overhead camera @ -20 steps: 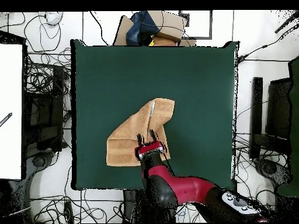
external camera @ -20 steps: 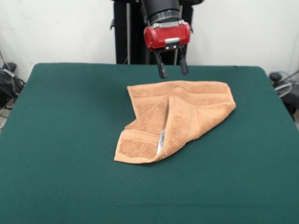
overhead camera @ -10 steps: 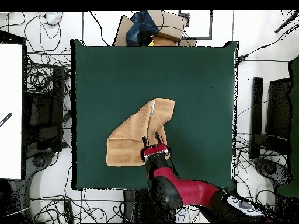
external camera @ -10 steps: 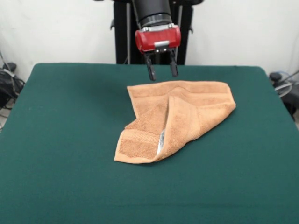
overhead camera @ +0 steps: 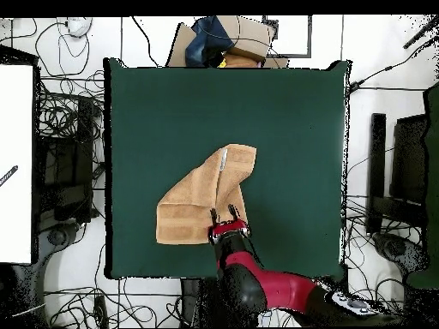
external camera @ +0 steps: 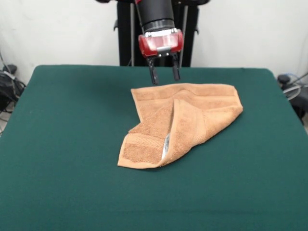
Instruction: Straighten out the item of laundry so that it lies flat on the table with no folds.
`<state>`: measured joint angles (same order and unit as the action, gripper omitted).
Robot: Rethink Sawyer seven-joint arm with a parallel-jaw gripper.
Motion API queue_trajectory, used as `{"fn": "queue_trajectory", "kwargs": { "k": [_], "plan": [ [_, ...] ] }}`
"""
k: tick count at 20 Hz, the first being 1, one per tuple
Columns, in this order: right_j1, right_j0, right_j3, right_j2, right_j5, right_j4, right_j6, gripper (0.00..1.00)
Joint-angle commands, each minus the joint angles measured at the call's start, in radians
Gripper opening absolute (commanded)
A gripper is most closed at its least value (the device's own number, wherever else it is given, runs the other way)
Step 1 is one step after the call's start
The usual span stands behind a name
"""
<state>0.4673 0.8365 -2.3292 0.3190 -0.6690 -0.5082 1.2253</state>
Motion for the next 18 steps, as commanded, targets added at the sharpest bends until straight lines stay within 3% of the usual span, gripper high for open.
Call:
{"fn": "queue_trajectory", "kwargs": {
  "k": [1, 6, 10, 18],
  "plan": [
    [-0.062, 0.037, -0.038, -0.013, -0.111, 0.007, 0.342, 1.00],
    [-0.100, 0.104, -0.057, 0.038, -0.114, -0.038, 0.355, 1.00],
    [-0.108, 0.085, -0.082, -0.018, -0.115, -0.050, 0.319, 1.00],
    [-0.114, 0.042, -0.006, 0.040, -0.073, 0.023, 0.312, 1.00]
  ]
}}
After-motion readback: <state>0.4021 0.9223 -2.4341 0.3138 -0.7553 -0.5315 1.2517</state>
